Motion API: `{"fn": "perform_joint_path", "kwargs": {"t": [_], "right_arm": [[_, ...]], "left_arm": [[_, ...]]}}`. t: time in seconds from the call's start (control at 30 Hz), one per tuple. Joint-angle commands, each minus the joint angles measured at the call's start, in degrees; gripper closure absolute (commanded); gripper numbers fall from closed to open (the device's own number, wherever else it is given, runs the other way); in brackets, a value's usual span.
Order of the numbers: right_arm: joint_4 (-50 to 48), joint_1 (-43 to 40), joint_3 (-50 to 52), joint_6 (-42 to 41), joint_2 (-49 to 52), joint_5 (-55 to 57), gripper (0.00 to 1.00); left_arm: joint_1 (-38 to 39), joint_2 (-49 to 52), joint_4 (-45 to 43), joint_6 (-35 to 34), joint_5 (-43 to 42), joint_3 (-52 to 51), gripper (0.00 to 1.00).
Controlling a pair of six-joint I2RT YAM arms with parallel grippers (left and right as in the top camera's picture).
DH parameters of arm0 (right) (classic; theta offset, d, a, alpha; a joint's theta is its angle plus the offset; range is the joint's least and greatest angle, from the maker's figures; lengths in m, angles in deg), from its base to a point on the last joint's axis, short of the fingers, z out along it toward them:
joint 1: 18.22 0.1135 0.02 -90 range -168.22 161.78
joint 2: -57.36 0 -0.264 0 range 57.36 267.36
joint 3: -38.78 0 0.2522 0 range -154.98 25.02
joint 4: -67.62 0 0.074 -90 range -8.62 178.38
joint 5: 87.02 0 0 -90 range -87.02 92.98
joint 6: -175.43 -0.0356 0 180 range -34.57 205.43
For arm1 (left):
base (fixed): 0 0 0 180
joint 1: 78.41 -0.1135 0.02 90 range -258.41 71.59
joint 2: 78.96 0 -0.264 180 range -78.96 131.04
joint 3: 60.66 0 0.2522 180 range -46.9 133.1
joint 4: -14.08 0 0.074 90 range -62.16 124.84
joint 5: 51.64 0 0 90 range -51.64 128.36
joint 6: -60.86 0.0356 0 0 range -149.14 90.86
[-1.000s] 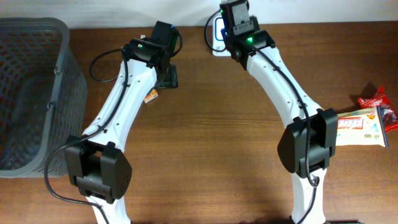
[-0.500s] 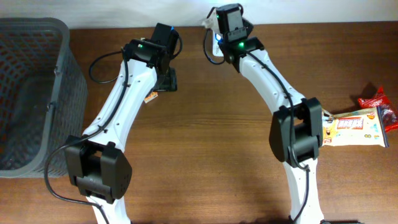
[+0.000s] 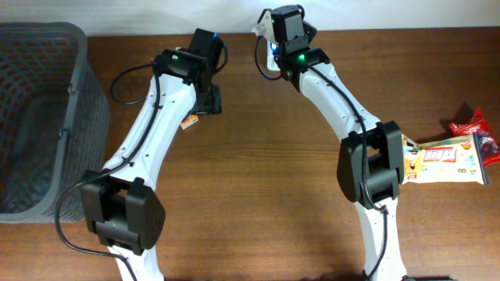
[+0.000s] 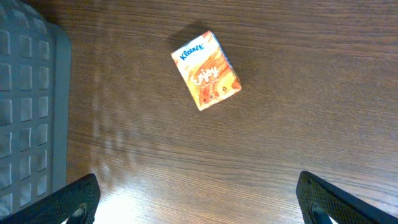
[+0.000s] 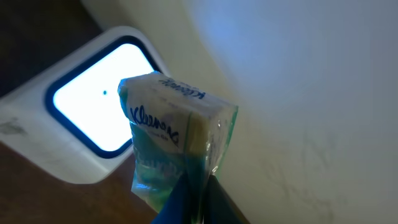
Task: Scan the item barcode
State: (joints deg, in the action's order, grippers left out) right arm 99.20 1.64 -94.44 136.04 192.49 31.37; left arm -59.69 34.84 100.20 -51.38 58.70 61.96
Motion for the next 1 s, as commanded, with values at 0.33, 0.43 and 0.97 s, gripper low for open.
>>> {"fn": "perform_joint_path", "kwargs": {"t": [0.33, 0.43, 0.97], "right_arm": [[12.59, -11.02, -0.70, -26.18, -20.72, 6.05, 0.96], [22.12, -16.96, -0.70, -36.15, -23.67, 8.81, 0.96], [53.33, -47.15, 4.83, -75.63, -24.04, -4.42, 0.96]], "left_arm": [[-0.63, -0.39, -0.81, 0.00, -0.13, 0.24, 0.01], [-0.63, -0.39, -0.76, 0.00, -1.73, 0.24, 0.01], [-0.52, -0.39, -0.72, 0.02, -2.64, 0.24, 0.01]]}}
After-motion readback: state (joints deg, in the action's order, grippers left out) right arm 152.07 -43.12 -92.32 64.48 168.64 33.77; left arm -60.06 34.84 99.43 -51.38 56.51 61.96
